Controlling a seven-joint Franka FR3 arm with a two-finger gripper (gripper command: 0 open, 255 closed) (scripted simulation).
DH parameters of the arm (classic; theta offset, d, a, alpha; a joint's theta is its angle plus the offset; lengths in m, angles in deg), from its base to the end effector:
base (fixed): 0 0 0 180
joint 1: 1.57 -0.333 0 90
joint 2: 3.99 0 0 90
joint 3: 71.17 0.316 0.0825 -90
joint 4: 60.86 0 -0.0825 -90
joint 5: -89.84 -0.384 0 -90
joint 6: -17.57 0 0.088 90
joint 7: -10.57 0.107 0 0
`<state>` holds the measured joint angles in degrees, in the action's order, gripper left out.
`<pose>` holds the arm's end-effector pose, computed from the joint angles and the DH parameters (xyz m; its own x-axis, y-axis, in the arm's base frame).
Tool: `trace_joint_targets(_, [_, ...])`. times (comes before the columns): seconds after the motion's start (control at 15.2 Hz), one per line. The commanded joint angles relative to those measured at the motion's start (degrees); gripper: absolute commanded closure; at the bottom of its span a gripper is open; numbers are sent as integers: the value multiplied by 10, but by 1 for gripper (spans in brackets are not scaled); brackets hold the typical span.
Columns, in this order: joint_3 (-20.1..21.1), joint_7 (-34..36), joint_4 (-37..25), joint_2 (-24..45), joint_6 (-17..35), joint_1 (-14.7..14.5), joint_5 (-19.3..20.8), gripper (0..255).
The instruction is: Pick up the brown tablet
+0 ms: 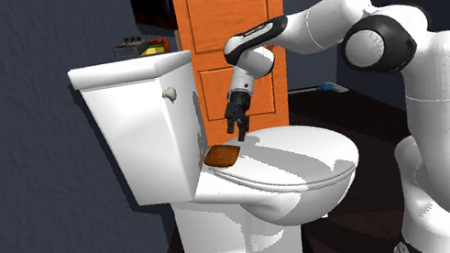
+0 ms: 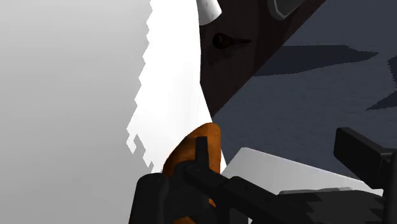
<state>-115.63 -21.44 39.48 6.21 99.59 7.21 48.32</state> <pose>0.4133 -0.3831 0.4809 0.9072 -0.4161 -0.0628 -0.3477 -0.6571 -0.6689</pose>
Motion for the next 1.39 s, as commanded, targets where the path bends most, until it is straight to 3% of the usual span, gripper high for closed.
trace_joint_targets(0.0, [-6, -20, -45, 64, -38, 39, -56, 0])
trace_joint_targets(0.2, [4, -29, -101, 136, -78, 95, -116, 0])
trace_joint_targets(0.79, [10, -62, -68, 154, -45, 93, -121, 0])
trace_joint_targets(0.86, [10, -61, -67, 153, -44, 92, -121, 255])
trace_joint_targets(1.32, [10, -61, -67, 152, -45, 92, -121, 255])
